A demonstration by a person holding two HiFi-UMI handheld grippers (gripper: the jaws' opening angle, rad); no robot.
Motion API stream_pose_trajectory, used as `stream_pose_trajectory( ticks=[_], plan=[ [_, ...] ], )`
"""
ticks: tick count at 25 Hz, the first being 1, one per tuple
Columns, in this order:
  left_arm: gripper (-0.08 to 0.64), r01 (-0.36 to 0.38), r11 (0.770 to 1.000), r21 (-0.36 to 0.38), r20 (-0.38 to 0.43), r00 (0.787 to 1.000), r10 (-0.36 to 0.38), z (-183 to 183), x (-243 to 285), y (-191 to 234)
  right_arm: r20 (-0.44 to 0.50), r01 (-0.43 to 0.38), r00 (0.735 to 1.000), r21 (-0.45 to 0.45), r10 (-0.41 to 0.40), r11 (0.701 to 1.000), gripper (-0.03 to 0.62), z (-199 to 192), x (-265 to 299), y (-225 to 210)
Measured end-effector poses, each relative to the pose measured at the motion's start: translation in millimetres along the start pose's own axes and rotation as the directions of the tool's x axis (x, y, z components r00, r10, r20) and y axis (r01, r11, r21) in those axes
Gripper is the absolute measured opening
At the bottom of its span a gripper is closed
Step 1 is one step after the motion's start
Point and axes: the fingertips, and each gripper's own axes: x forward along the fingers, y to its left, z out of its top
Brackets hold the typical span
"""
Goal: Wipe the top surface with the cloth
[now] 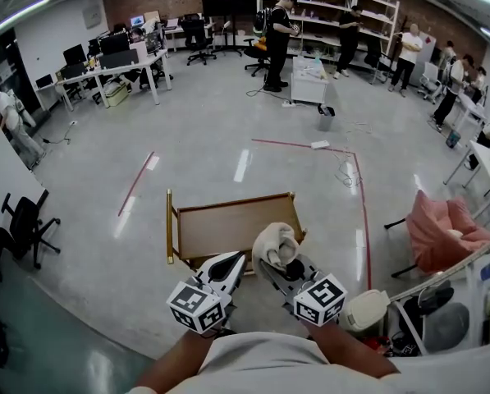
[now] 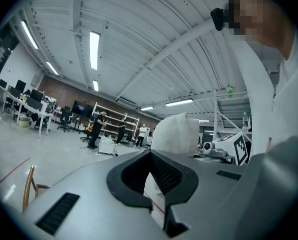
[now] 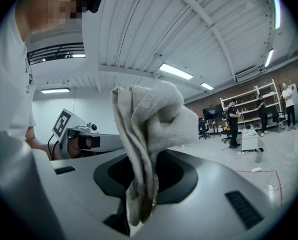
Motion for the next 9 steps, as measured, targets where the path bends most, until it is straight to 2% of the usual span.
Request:
stream_pose_trajectory(
  ticks=[9],
  plan=[
    [0.006,0.011,1.0,0.028,0.0,1.0,-0.011,-1.9,8.7,-31.5,0.015,0.01,1.0,0.01,-0.01,1.0,0.1,0.8,-32.0,-6.4]
  ],
)
